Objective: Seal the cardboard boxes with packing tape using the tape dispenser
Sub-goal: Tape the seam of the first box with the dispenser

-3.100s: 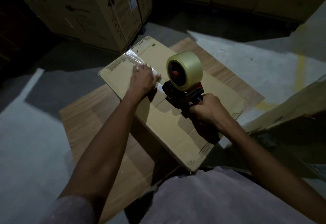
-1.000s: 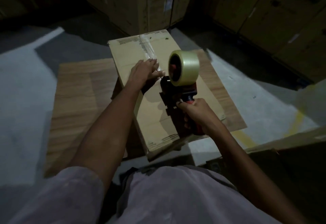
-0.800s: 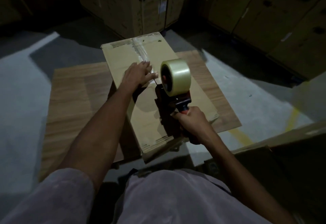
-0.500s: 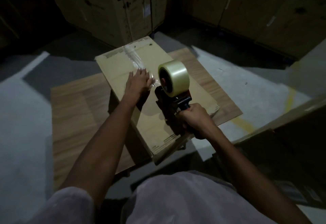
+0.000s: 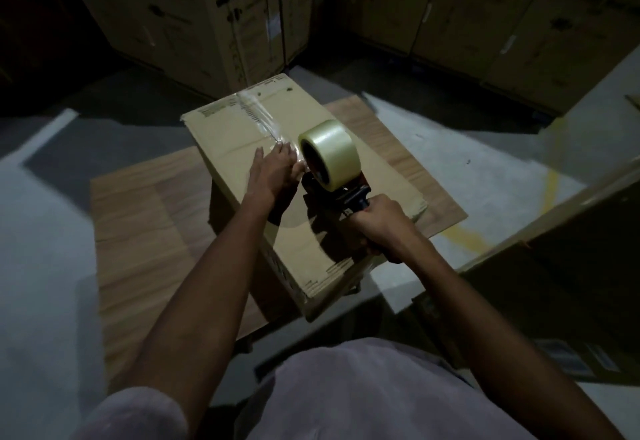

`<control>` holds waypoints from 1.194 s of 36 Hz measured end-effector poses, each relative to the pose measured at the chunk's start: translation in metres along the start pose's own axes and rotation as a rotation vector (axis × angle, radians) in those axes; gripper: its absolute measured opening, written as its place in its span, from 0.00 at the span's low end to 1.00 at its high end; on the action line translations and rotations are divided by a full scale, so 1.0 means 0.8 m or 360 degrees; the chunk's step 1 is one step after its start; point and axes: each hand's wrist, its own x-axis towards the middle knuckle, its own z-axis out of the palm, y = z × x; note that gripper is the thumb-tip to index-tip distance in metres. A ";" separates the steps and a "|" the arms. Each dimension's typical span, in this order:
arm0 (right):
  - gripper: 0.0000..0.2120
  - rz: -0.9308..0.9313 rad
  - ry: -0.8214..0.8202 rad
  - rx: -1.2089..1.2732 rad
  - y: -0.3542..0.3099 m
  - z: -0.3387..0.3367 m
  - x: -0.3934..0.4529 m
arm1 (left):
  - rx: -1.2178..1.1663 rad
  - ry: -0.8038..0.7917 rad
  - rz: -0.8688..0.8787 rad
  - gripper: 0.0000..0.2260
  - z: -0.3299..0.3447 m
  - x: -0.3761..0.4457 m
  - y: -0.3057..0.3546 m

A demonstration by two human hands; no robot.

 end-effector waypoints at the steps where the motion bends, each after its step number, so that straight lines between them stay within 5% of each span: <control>1: 0.10 -0.0006 -0.0011 -0.0013 -0.003 0.000 -0.001 | 0.0038 -0.0001 0.0001 0.20 -0.001 0.000 0.001; 8: 0.19 -0.0151 -0.0050 -0.0009 -0.008 -0.004 -0.008 | 0.0029 0.0102 -0.0027 0.19 -0.006 -0.008 0.008; 18: 0.05 -0.0230 -0.0074 -0.0039 0.026 -0.020 -0.031 | 0.0049 0.0143 -0.0040 0.21 -0.004 -0.012 0.012; 43: 0.11 -0.0317 -0.0050 -0.0061 0.041 -0.012 -0.032 | -0.0249 0.0178 -0.0094 0.16 0.004 -0.043 0.054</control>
